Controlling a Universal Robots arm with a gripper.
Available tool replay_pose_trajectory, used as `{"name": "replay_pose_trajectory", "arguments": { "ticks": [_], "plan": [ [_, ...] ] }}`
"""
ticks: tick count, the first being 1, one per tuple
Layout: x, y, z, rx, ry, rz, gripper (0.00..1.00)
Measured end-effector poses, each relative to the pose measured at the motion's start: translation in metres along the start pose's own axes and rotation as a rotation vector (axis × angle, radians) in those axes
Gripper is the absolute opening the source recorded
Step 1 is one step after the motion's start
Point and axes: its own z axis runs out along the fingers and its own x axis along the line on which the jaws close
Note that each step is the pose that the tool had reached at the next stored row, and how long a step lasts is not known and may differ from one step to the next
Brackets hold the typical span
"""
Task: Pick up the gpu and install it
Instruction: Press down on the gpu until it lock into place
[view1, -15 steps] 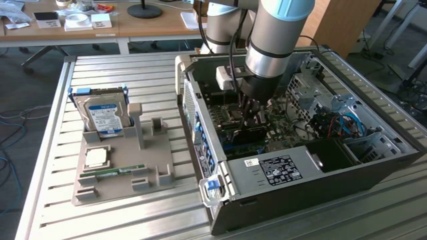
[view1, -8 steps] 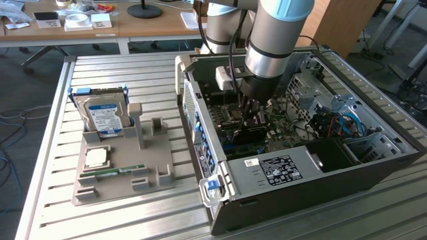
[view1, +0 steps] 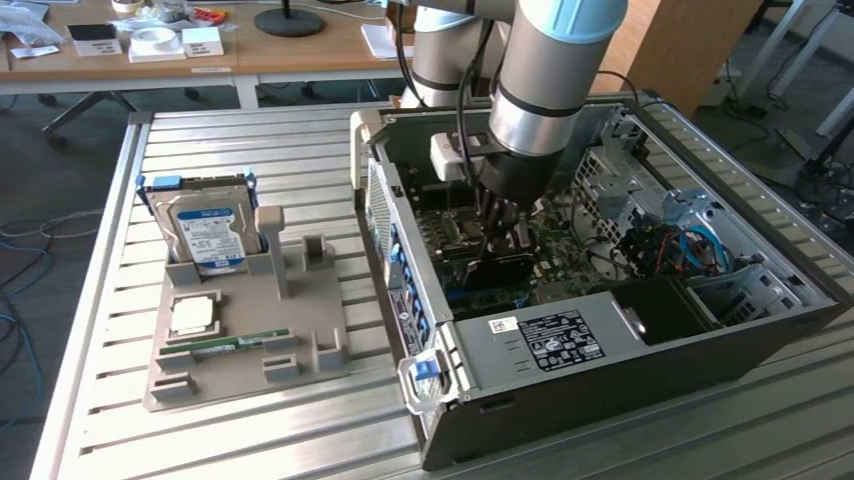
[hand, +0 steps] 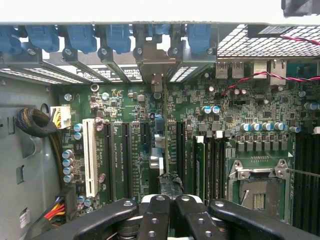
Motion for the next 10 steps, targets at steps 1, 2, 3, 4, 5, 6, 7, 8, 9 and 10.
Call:
{"name": "replay_pose_trajectory", "arguments": {
  "ticks": [1, 2, 3, 4, 5, 6, 7, 8, 9, 10],
  "plan": [
    [0.0, 0.0, 0.0, -0.0001, 0.0, 0.0, 0.11],
    [0.0, 0.0, 0.0001, -0.0001, -0.0001, 0.0, 0.11],
    [0.0, 0.0, 0.0001, 0.0, -0.0002, 0.0, 0.11],
    [0.0, 0.0, 0.0002, 0.0, -0.0003, 0.0, 0.11],
    [0.0, 0.0, 0.0002, 0.0001, -0.0004, 0.0, 0.11],
    [0.0, 0.0, 0.0002, 0.0001, -0.0004, 0.0, 0.11],
    [0.0, 0.0, 0.0002, 0.0001, -0.0004, 0.0, 0.11],
    [0.0, 0.0, 0.0002, 0.0, -0.0004, 0.0, 0.11],
    [0.0, 0.0001, 0.0003, 0.0, -0.0001, 0.0, 0.11],
    [0.0, 0.0001, 0.0004, 0.0, -0.0001, 0.0, 0.11]
  ]
}}
